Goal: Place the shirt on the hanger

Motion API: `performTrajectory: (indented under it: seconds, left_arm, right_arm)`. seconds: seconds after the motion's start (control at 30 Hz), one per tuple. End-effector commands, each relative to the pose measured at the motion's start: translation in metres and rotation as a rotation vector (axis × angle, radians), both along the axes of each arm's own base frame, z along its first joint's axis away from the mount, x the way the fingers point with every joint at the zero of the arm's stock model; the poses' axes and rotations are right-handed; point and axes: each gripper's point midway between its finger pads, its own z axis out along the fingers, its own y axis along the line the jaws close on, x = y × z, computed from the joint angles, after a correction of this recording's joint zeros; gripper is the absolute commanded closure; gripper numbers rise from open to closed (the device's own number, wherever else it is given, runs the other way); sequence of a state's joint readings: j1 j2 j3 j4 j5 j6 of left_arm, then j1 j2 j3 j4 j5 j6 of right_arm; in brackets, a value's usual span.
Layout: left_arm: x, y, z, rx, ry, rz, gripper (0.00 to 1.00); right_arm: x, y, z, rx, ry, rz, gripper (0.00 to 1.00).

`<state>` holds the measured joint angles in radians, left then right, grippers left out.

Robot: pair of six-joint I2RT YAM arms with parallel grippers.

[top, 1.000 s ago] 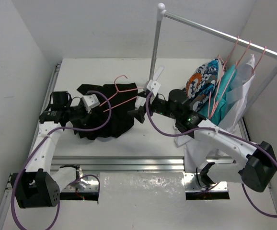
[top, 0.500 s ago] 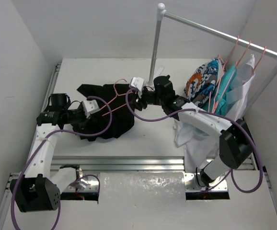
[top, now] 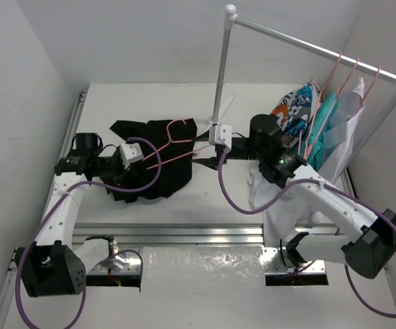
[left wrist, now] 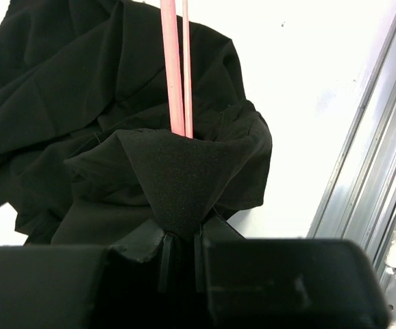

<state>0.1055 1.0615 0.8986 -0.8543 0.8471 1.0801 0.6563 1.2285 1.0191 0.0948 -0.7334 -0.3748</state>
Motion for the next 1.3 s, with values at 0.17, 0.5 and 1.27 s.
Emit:
performTrajectory:
  seconds: [0.17,0.5,1.27]
  left_arm:
    - [-0.009,-0.010,0.022,-0.017,-0.103,-0.094,1.00]
    - [-0.022,-0.022,0.039,-0.073,-0.144,-0.170,1.00]
    - [-0.017,-0.047,0.053,-0.201,-0.141,-0.251,0.72]
  right_arm:
    - [0.057,0.018,-0.042,-0.093,0.109,-0.068,0.35]
    - [0.080,0.052,-0.076,-0.192,0.131,-0.107,0.60]
    - [0.001,0.101,-0.024,0.055,-0.265,0.008,1.00]
